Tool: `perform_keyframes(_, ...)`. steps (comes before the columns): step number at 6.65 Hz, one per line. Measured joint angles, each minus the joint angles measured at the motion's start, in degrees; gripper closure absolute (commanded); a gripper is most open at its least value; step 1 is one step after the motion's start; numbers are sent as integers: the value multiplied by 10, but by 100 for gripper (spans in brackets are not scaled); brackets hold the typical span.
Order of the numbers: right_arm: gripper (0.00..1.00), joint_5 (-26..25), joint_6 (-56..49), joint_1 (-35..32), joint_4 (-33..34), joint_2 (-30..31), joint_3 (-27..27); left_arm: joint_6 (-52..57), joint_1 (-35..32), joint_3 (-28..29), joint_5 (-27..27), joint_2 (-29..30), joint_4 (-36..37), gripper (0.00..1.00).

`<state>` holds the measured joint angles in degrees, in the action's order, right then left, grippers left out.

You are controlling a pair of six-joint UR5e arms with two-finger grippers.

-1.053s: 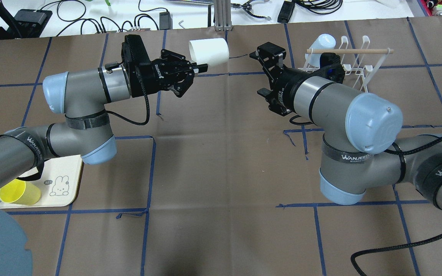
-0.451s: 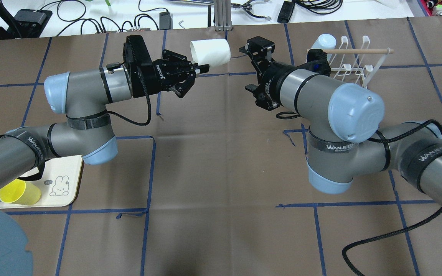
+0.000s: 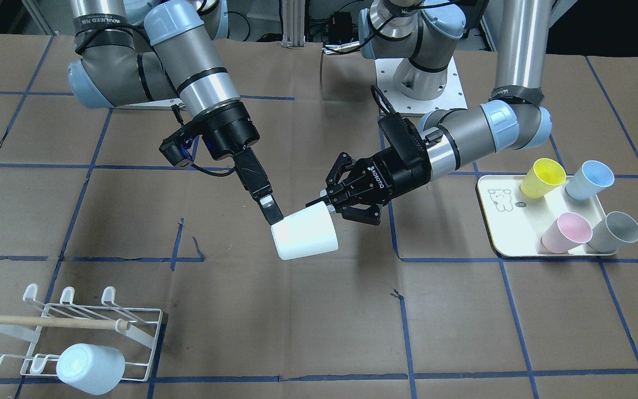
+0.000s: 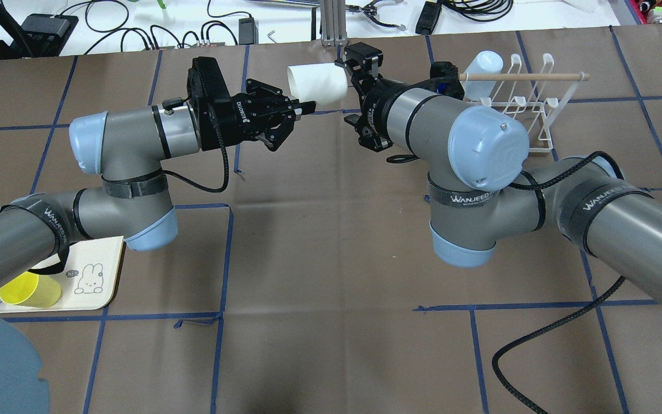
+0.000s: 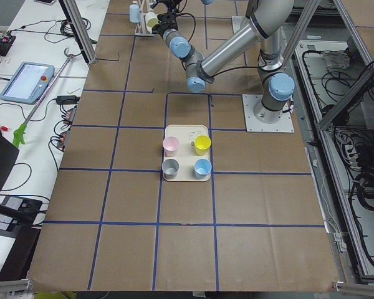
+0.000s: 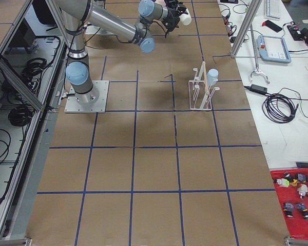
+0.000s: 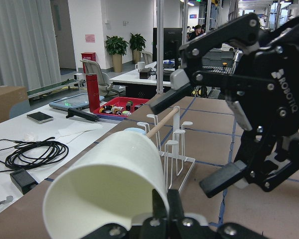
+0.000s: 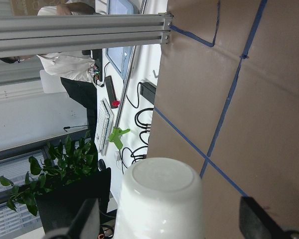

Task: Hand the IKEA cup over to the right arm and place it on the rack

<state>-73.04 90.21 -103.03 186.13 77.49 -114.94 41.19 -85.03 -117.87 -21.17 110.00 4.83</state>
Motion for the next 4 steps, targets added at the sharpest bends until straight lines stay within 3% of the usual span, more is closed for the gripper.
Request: perform_keyframes(4, 1, -2, 1, -2, 0, -28, 29, 0, -1, -1, 0, 0, 1, 91)
